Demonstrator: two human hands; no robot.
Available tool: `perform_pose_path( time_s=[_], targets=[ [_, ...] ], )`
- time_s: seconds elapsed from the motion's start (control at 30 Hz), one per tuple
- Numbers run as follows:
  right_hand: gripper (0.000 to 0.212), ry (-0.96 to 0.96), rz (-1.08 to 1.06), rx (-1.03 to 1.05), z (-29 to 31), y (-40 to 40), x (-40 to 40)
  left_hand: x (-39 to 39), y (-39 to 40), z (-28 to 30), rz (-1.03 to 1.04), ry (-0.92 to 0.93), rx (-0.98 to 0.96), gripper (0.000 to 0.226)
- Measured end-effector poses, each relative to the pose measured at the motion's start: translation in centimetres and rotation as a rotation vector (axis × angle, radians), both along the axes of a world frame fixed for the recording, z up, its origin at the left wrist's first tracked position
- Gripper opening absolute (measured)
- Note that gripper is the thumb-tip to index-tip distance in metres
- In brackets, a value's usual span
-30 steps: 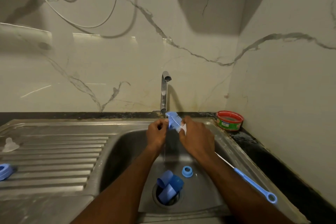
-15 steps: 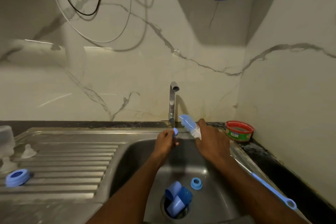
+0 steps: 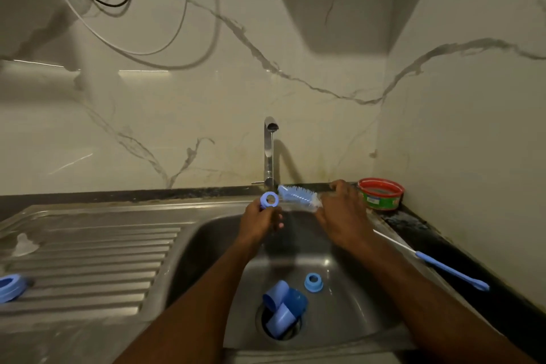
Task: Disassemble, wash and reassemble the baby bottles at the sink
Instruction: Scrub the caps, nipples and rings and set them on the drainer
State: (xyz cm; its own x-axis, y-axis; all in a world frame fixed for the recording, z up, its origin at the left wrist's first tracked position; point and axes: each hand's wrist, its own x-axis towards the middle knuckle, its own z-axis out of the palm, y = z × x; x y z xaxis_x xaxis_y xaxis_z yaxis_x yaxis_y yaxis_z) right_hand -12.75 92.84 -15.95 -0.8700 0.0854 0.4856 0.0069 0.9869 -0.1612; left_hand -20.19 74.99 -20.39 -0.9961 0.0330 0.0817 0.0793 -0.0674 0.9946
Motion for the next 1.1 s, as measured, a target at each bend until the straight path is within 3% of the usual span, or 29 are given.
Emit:
perform_pose_path(
  time_s=[0.1,0.23,0.3,0.43,0.5,0.57,0.63,0.7,0.73,0.83,0.9,1.0,1.03,1.1],
  targets=[
    [0.035,0.013,0.046,-0.051,-0.2,-0.4,-0.2,1.3,0.2,1.1,-0.075,-0.109,0.107,0.023],
    [0.034,-0.013,0.096,-0.051,-0.3,-1.1,0.0,1.6,0.2,0.6,-0.09,-0.165,0.078,0.048],
    [0.036,-0.02,0.14,-0.046,-0.4,-1.4,0.1,1.5,0.1,0.4,-0.121,-0.212,0.095,0.036],
    [0.078,-0.054,0.193,0.006,-0.4,-2.2,0.7,1.4,0.2,0.2,-0.134,-0.25,0.059,0.022],
    [0.07,-0.059,0.212,-0.027,0.0,-2.9,1.2,1.6,0.5,0.4,-0.133,-0.244,0.035,0.027],
    [0.053,-0.06,0.276,-0.081,0.1,-3.3,1.4,2.1,0.7,1.1,-0.17,-0.268,0.165,0.044],
    [0.053,-0.025,0.371,-0.04,-0.2,-3.7,1.3,2.3,0.9,1.6,-0.264,-0.283,0.297,0.058],
    [0.055,-0.016,0.437,-0.058,-0.8,-4.0,0.9,2.7,1.0,1.9,-0.382,-0.268,0.27,0.068],
    [0.061,-0.03,0.458,-0.036,-0.9,-4.3,0.9,3.1,1.1,2.0,-0.397,-0.272,0.227,0.071],
    [0.109,-0.058,0.545,0.183,-1.9,-4.8,0.8,3.5,1.0,2.0,-0.443,-0.226,0.201,0.056],
    [0.122,-0.053,0.54,0.364,-2.4,-4.7,0.4,2.9,1.1,1.7,-0.497,-0.209,0.261,0.067],
    [0.124,-0.053,0.522,0.517,-3.1,-4.0,-0.3,1.6,1.2,0.5,-0.5,-0.09,0.136,0.119],
    [0.119,-0.064,0.527,0.565,-3.1,-3.9,-0.2,1.4,1.3,0.2,-0.474,-0.036,0.051,0.126],
    [0.101,-0.173,0.555,0.594,-3.0,-3.9,0.2,1.3,1.1,-0.1,-0.45,0.085,-0.076,0.1]
  ],
)
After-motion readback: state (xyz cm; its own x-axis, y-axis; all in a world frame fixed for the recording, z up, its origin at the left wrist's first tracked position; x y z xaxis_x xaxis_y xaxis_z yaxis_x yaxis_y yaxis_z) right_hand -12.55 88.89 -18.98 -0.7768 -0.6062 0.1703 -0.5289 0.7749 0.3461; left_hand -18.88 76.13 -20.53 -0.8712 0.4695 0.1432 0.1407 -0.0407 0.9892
